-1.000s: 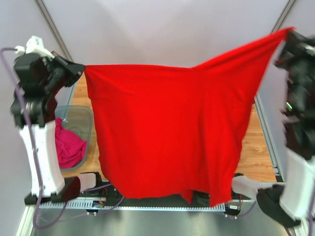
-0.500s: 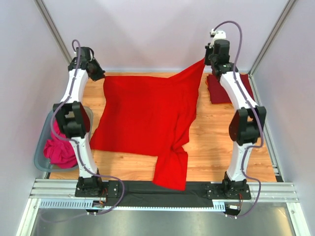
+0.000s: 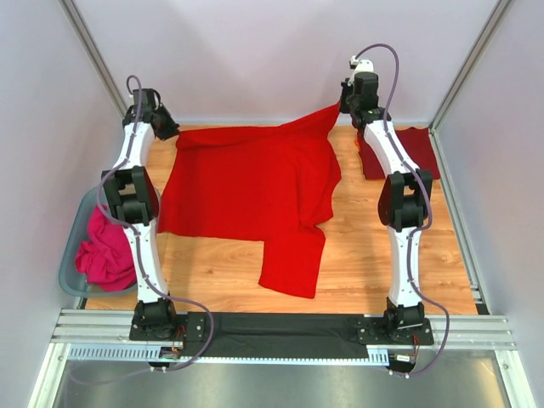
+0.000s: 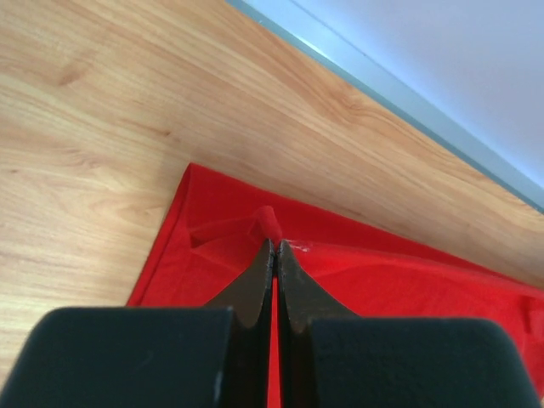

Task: Fold and stack the t-shirts
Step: Flatten the tshirt out

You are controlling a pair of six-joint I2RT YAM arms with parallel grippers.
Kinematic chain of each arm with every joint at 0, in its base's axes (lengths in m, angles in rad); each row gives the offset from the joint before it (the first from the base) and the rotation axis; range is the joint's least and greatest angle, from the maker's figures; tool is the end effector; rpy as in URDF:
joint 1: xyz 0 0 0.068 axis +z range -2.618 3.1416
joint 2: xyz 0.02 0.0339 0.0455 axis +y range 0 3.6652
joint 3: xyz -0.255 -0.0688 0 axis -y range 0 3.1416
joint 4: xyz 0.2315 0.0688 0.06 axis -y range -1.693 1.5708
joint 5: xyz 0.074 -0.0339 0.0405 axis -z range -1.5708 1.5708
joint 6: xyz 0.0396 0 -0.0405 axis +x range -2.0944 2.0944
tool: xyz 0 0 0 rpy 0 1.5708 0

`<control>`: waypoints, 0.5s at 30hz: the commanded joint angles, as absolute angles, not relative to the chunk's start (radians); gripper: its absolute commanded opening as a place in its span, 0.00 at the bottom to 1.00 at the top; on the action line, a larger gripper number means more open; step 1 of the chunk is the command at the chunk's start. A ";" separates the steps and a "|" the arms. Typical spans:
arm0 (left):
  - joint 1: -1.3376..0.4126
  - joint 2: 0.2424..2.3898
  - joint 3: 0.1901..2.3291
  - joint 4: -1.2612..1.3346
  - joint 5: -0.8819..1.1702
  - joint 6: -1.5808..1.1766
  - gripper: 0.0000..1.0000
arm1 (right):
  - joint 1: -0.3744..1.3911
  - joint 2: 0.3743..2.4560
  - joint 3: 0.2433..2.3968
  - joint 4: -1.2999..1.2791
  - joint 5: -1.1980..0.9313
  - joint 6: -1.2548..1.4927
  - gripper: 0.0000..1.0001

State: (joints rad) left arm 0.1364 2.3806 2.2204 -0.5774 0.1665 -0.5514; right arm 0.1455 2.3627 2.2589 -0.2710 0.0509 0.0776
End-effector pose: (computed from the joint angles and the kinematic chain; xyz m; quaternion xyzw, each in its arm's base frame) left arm 0.5224 0.0651 0.2356 -0.2756 0.8693 -0.1575 0.3789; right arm 0.5382 0.0768 0.2868 -0.0137 0.8262 0.0418 0.5616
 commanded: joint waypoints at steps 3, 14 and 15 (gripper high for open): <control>0.138 2.327 2.259 -0.525 0.173 -0.548 0.00 | 0.146 2.300 2.277 -0.311 0.071 0.155 0.00; 0.120 2.067 2.182 -0.594 0.167 -0.575 0.00 | 0.123 2.001 2.223 -0.472 0.167 0.155 0.00; 0.114 2.030 2.168 -0.603 0.160 -0.574 0.00 | 0.123 1.971 2.235 -0.495 0.175 0.155 0.00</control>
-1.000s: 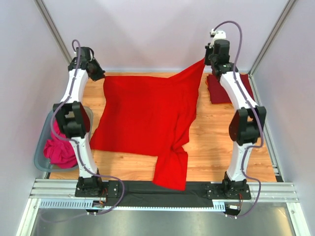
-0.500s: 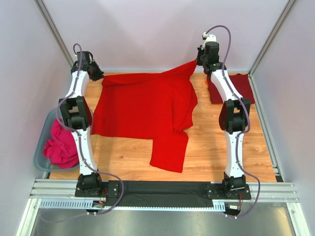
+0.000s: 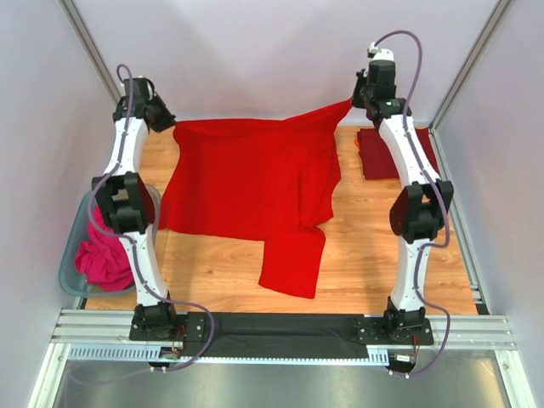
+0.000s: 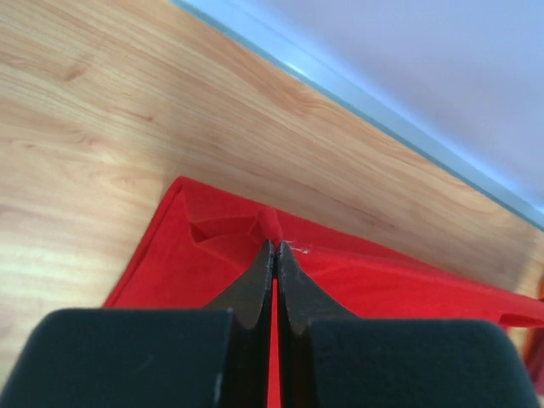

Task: Fold and stack the t-shirts
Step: Flatten the tshirt out

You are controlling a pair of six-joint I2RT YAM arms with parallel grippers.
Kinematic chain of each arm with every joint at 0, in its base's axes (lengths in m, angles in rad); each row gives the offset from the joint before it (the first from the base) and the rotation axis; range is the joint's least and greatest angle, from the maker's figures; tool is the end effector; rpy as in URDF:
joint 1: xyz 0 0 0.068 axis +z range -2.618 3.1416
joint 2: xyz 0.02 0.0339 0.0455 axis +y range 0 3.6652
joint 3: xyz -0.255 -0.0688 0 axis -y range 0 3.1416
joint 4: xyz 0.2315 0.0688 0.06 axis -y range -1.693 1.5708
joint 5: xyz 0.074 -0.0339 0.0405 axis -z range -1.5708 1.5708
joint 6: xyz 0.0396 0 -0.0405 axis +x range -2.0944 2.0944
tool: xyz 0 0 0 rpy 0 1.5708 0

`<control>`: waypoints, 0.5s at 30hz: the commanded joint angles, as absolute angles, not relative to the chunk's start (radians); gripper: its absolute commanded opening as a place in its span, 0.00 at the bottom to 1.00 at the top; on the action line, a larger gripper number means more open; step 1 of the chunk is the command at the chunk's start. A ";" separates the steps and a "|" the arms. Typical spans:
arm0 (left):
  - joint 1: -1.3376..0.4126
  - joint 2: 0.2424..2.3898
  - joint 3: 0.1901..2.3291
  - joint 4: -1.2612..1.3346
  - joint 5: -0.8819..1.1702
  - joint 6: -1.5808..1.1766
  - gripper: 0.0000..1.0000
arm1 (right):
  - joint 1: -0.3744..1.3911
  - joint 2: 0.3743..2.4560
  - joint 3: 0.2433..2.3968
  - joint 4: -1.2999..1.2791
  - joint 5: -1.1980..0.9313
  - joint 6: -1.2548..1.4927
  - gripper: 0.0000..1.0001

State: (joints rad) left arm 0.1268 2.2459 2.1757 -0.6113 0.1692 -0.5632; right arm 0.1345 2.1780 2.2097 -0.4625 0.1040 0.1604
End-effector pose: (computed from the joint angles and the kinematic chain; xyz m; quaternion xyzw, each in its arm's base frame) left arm 0.4991 0.0569 0.2850 -0.2700 0.8588 -0.1673 0.4019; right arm 0.4941 0.0627 0.3429 0.0389 0.8403 0.0359 0.5395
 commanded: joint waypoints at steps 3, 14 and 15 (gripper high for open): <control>0.063 1.873 2.131 -0.670 0.103 -0.572 0.00 | 0.103 1.861 2.269 -0.604 0.166 0.225 0.00; -0.156 1.298 2.017 -0.954 -0.163 -0.609 0.00 | 0.101 1.251 2.005 -0.728 0.156 0.413 0.00; -0.156 1.219 1.999 -0.981 -0.169 -0.639 0.00 | 0.101 1.212 2.003 -0.739 0.158 0.422 0.00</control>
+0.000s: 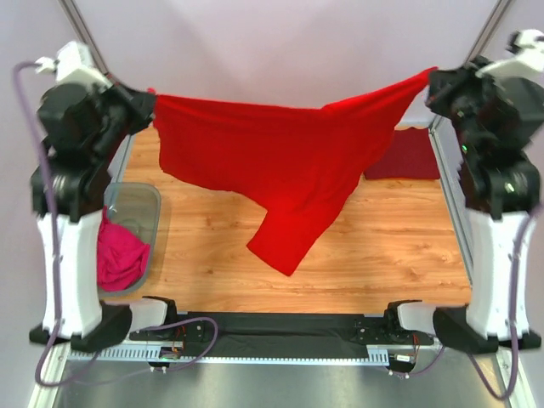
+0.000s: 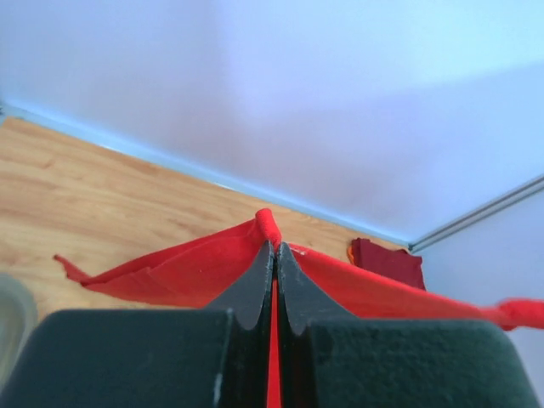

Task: Fold and stack the t-shirts
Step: Flatten the tshirt out, then fold the tshirt

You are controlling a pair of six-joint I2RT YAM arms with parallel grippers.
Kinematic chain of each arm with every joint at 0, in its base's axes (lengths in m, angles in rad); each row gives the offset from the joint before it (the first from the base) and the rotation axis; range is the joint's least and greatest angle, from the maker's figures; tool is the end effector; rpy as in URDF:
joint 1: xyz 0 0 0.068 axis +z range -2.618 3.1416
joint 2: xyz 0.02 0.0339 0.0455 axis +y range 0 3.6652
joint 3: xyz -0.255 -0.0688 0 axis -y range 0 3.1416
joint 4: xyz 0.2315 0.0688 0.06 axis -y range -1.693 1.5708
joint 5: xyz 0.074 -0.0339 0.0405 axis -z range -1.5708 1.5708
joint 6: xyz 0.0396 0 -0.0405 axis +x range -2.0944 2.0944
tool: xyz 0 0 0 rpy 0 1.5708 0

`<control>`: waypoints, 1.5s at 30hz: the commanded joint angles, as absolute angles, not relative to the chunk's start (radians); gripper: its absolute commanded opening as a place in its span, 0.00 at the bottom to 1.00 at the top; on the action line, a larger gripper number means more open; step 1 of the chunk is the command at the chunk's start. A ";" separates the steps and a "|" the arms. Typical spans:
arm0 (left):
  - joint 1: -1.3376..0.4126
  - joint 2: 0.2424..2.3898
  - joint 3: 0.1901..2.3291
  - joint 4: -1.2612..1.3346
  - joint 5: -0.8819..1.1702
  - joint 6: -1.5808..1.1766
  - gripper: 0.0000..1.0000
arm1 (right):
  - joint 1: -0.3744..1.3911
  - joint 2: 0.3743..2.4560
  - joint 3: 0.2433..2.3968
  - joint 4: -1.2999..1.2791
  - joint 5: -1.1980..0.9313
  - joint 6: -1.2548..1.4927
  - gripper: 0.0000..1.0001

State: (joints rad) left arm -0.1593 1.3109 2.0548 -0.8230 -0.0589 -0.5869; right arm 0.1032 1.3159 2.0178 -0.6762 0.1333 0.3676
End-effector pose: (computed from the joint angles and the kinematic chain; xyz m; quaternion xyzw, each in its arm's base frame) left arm 0.1952 -0.0290 0.5519 -0.1753 0.7132 -0.2271 0.6395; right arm 0.2064 0.0161 0.5585 0.1391 0.6841 0.1215 0.7057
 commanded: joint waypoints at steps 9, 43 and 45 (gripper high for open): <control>-0.156 0.936 1.950 -1.089 -0.017 -0.735 0.00 | 0.100 0.888 2.134 -0.986 0.193 0.453 0.00; 0.032 1.985 1.894 -0.520 -0.042 -0.425 0.00 | 0.124 2.122 1.928 -0.009 -0.201 0.077 0.00; 0.041 2.090 1.998 -0.541 -0.022 -0.407 0.00 | 0.135 2.230 2.003 -0.026 -0.202 0.086 0.00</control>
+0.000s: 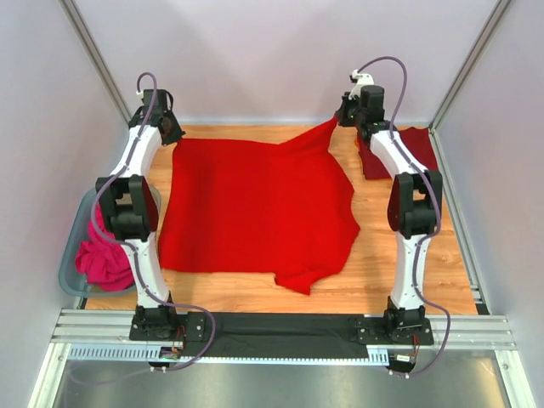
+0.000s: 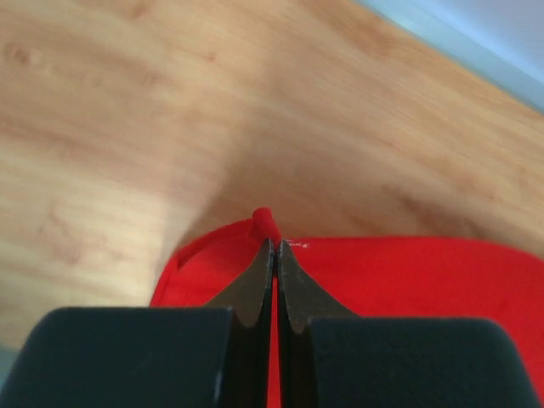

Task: Fold and stack the t-shirts
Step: Fold the tshirt

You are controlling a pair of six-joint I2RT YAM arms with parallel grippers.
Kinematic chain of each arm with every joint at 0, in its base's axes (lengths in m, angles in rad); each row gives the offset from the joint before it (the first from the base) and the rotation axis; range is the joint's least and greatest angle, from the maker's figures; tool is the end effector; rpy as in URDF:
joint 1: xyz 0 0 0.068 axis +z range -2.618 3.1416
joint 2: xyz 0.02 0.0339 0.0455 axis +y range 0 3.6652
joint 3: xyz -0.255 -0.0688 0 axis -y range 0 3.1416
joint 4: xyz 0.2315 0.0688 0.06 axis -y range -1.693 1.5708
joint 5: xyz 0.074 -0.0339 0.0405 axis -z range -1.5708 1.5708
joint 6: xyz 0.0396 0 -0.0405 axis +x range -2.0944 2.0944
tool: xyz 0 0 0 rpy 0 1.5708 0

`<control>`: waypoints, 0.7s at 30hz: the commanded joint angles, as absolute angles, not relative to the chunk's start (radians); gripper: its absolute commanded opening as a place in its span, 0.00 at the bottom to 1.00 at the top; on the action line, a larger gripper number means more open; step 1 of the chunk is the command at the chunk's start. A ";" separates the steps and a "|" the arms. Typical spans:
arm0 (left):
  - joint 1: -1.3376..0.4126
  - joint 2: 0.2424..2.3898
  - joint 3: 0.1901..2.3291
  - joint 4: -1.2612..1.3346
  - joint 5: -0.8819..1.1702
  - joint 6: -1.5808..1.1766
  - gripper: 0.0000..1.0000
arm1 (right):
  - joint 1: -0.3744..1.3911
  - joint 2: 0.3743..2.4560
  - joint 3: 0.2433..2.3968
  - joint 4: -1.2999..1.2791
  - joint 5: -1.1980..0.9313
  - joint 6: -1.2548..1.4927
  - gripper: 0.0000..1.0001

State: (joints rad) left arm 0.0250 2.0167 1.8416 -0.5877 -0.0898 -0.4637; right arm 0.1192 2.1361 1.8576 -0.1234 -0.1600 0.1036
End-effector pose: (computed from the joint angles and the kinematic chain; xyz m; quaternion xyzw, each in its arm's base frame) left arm 0.4502 0.0148 0.2839 -0.2393 0.8870 -0.0452 0.3923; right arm 0.4955 0.0657 0.2786 -0.0506 0.8310 0.1274 0.5392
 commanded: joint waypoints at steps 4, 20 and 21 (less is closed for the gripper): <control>0.063 2.204 2.094 -0.540 0.017 -0.400 0.00 | 0.146 2.322 2.152 -0.067 -0.170 0.104 0.00; 0.120 2.338 2.221 -0.561 0.015 -0.351 0.00 | 0.190 2.128 1.856 -0.198 -0.002 0.396 0.00; 0.120 2.336 2.220 -0.564 0.006 -0.339 0.00 | 0.196 2.090 1.792 -0.193 -0.002 0.408 0.00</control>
State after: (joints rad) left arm 0.1177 2.3432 2.1704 -0.5659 0.0315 -0.4068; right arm 0.1707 2.2230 1.8702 -0.1974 -0.0521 0.3206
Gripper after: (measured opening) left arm 0.006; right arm 0.007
